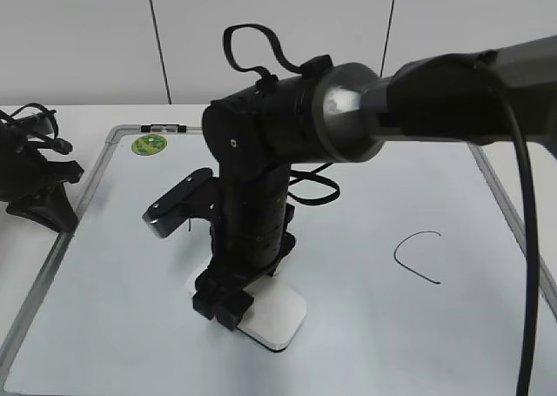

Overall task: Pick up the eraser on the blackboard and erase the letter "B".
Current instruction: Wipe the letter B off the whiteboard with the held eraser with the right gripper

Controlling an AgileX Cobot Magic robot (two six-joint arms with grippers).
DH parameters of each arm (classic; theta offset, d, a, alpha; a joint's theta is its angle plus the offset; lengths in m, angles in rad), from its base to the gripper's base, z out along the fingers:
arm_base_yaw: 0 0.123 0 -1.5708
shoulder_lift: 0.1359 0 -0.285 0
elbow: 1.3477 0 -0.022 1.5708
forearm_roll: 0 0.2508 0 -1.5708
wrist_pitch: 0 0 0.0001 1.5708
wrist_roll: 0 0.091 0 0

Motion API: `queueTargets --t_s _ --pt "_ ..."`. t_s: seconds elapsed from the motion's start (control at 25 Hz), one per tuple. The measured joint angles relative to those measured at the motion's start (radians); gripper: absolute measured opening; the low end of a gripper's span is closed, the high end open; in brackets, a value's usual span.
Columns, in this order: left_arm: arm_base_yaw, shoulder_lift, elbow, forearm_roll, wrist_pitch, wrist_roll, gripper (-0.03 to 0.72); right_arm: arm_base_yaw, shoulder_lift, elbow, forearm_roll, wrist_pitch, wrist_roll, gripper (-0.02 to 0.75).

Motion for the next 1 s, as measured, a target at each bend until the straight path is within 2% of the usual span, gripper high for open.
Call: queueTargets --t_s 0.36,0.52,0.84,1.0 --pt "0.000 0.002 0.000 -0.002 0.002 0.000 0.034 -0.137 0.000 -0.005 -0.094 -0.028 0.094 0.540" --pt "0.000 0.002 0.000 -0.002 0.002 0.000 0.034 -0.156 0.000 -0.006 -0.155 -0.037 0.127 0.540" --pt "0.000 0.002 0.000 -0.002 0.004 0.000 0.034 -0.159 -0.006 -0.032 -0.172 -0.011 0.139 0.540" --pt "0.000 0.002 -0.002 -0.002 0.004 0.000 0.034 -0.184 -0.090 -0.055 -0.185 0.019 0.139 0.540"
